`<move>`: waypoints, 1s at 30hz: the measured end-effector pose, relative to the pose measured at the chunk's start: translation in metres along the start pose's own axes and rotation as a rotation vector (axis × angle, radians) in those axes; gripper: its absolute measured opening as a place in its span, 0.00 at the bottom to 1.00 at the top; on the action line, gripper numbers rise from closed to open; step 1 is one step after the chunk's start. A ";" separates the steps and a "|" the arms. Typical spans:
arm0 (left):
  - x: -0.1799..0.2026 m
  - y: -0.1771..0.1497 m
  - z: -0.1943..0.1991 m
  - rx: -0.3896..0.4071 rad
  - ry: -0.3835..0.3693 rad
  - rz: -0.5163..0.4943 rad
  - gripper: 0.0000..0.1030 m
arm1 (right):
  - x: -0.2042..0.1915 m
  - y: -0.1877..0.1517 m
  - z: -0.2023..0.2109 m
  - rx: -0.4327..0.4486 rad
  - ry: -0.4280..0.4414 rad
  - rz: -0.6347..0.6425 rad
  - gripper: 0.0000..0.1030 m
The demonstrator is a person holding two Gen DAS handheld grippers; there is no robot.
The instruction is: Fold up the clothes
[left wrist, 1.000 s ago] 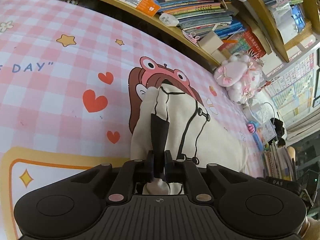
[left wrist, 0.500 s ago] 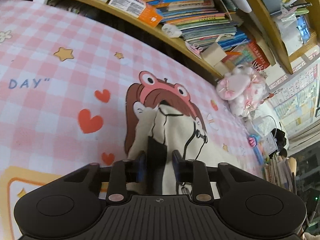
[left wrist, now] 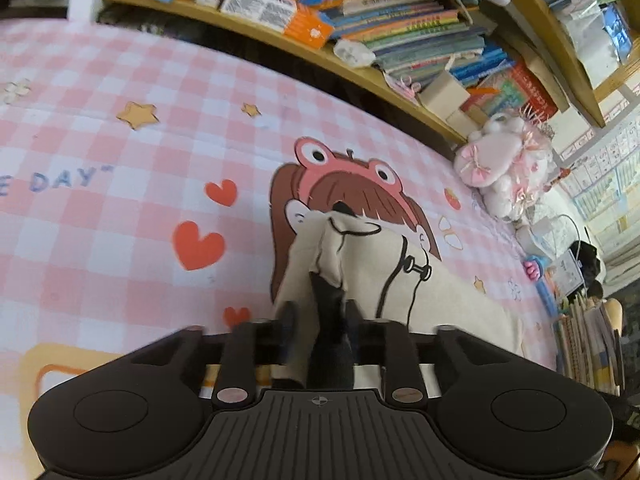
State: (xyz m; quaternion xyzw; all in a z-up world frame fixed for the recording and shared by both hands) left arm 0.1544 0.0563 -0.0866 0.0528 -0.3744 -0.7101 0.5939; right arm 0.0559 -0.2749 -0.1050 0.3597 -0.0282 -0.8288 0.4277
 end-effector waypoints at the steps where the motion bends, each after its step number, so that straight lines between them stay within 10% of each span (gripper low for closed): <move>1: 0.001 -0.001 0.005 0.011 0.003 -0.009 0.49 | 0.001 0.002 0.005 0.016 -0.003 -0.011 0.30; 4: 0.003 -0.004 0.012 0.021 -0.005 -0.034 0.66 | 0.008 0.009 0.019 0.061 -0.024 -0.047 0.56; 12: 0.007 -0.012 0.000 -0.013 -0.025 -0.015 0.66 | 0.023 0.008 0.015 -0.005 0.000 -0.131 0.57; 19: 0.012 -0.018 -0.009 -0.038 -0.032 -0.006 0.63 | 0.012 0.001 0.011 -0.044 0.045 -0.090 0.42; 25: 0.012 -0.020 -0.001 -0.024 0.027 0.032 0.20 | -0.007 -0.004 0.017 0.011 0.043 0.072 0.17; 30: 0.039 -0.025 0.018 0.012 0.071 -0.061 0.14 | -0.024 -0.009 0.022 0.057 0.040 0.206 0.08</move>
Point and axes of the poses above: each gripper's, at about its wrist camera, not at the fingertips, and z roughly against the way its jaws point, x to its right, y to its top, the point moved 7 cm from there along -z, roughly the way its jaws point, and after that the axes turned 13 degrees about -z, right-handed, at the moved point
